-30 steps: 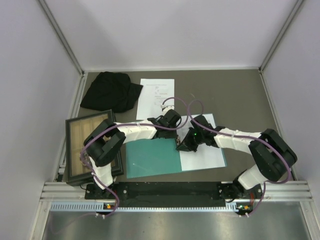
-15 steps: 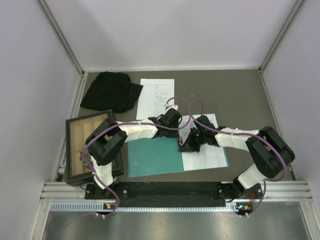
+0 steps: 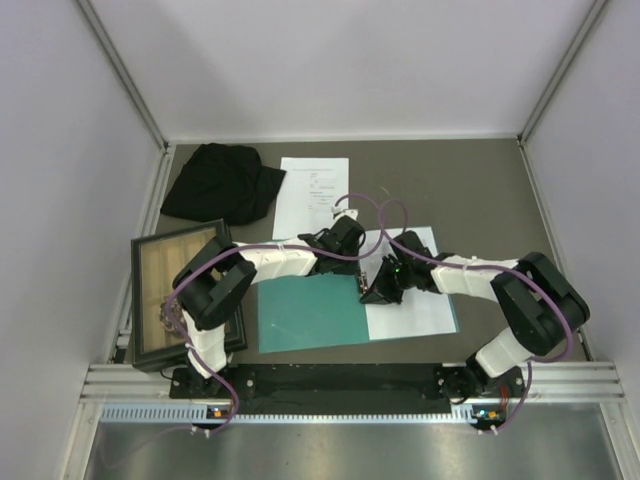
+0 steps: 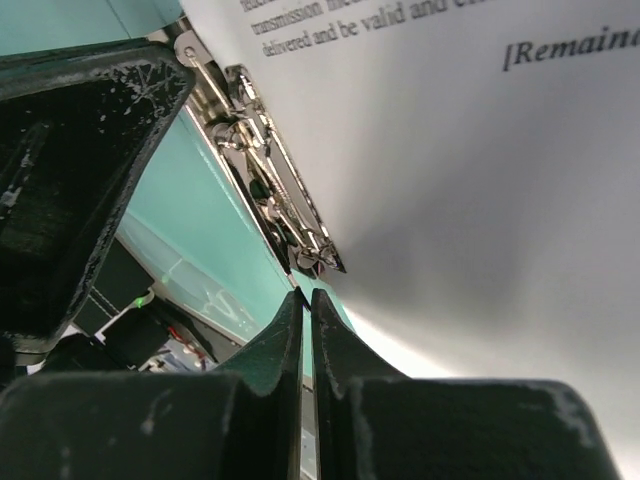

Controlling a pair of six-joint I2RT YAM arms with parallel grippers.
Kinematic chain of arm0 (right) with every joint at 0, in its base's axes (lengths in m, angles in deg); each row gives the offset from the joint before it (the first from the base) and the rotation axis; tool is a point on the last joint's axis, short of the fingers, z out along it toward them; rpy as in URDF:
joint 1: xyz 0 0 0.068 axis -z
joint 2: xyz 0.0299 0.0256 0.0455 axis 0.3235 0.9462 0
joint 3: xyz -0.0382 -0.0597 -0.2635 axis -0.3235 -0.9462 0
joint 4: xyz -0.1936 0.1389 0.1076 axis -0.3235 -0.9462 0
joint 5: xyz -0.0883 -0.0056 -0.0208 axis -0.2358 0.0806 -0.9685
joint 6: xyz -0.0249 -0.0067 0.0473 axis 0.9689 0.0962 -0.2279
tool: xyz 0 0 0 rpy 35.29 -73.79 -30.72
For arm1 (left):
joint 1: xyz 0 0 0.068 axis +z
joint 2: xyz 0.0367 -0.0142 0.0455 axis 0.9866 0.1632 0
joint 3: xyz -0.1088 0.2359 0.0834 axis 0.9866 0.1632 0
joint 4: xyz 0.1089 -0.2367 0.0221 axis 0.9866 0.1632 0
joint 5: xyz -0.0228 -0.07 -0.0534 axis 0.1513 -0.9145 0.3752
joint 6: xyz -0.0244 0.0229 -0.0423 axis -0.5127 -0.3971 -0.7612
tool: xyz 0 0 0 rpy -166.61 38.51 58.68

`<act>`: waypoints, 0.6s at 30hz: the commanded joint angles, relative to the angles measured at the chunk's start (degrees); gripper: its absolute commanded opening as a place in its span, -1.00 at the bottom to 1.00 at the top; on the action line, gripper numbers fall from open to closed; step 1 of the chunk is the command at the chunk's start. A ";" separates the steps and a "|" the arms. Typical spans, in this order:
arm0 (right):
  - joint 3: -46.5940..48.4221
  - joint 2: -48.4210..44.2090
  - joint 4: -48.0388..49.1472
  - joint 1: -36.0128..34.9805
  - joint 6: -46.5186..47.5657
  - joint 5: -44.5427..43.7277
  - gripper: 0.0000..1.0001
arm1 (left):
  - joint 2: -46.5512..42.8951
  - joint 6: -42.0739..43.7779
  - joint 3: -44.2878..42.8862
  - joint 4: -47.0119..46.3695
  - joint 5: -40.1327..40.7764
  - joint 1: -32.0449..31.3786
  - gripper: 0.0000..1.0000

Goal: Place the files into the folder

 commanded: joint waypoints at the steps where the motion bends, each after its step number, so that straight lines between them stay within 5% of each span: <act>1: -2.98 3.33 -7.38 1.90 3.21 -12.06 -1.00 | 3.33 2.73 0.72 5.31 1.56 0.39 -1.00; 13: -2.02 7.73 -2.12 1.99 3.38 -9.61 -1.00 | 4.12 -2.10 1.69 4.61 -0.46 -0.05 -1.00; 18: -0.27 0.64 -4.48 1.99 9.17 -10.83 -1.00 | 2.98 -2.46 1.95 4.96 0.06 -0.40 -1.00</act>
